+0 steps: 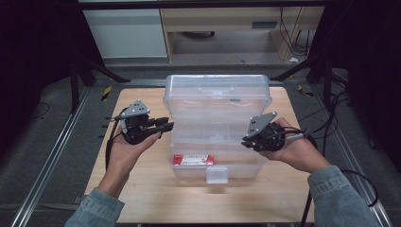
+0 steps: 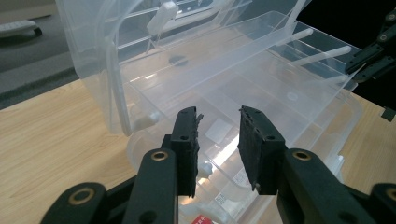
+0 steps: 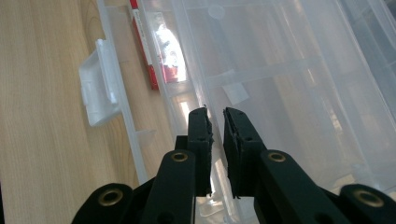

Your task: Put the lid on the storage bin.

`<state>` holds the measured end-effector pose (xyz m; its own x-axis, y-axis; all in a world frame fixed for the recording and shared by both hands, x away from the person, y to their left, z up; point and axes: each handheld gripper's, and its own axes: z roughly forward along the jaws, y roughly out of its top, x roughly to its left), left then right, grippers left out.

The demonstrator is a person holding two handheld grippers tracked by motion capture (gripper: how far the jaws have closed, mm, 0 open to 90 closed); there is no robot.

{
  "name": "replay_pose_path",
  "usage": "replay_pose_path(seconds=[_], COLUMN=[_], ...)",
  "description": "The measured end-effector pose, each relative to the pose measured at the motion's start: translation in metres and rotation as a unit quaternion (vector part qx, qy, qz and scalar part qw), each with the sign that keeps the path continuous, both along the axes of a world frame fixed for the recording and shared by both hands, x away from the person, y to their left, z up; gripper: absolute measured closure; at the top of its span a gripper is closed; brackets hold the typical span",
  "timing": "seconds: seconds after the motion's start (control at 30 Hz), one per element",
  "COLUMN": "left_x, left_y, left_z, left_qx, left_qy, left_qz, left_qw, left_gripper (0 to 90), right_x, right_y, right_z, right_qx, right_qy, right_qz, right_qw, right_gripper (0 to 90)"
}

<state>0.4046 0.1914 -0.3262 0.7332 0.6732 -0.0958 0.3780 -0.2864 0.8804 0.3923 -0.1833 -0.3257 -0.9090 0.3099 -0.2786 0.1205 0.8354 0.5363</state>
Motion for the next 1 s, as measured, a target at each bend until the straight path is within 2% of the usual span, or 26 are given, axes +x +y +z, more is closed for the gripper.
replay_pose_path(seconds=[0.23, 0.33, 0.4, 0.43, 0.57, 0.77, 0.87, 0.93, 1.0], left_x=[0.005, 0.004, 0.003, 0.003, 0.000, -0.003, -0.005, -0.006, -0.007], left_y=[-0.004, -0.005, -0.006, -0.006, -0.009, -0.008, -0.008, -0.008, -0.008], left_z=[-0.005, -0.005, -0.006, -0.006, -0.012, -0.014, -0.014, -0.015, -0.015], left_qx=[-0.001, -0.003, -0.003, -0.001, 0.002, 0.002, 0.004, 0.008, 0.012], left_qy=[0.009, 0.008, 0.008, 0.014, 0.016, 0.015, 0.014, 0.012, 0.012], left_qz=[-0.003, -0.005, -0.005, -0.009, -0.013, -0.015, -0.017, -0.020, -0.022], left_qw=[1.0000, 0.9999, 1.0000, 0.9999, 0.9998, 0.9998, 0.9997, 0.9997, 0.9996], left_gripper=[68.0, 68.5, 68.5, 69.4, 69.8, 69.7, 69.7, 70.7, 71.5], right_x=[-0.004, -0.007, -0.010, -0.011, -0.017, -0.022, -0.024, -0.025, -0.027], right_y=[-0.006, -0.007, -0.009, -0.010, -0.015, -0.024, -0.029, -0.034, -0.038], right_z=[-0.008, -0.009, -0.009, -0.009, -0.007, -0.006, -0.004, -0.003, -0.003], right_qx=[0.014, 0.020, 0.036, 0.039, 0.062, 0.087, 0.102, 0.107, 0.113], right_qy=[0.005, 0.001, 0.002, 0.002, -0.011, -0.013, -0.018, -0.024, -0.029], right_qz=[-0.006, -0.017, -0.020, -0.022, -0.044, -0.067, -0.082, -0.090, -0.100], right_qw=[0.9999, 0.9997, 0.9991, 0.9990, 0.9970, 0.9939, 0.9913, 0.9898, 0.9882], right_gripper=[77.6, 72.3, 68.3, 67.1, 59.9, 55.1, 56.7, 64.9, 69.4])
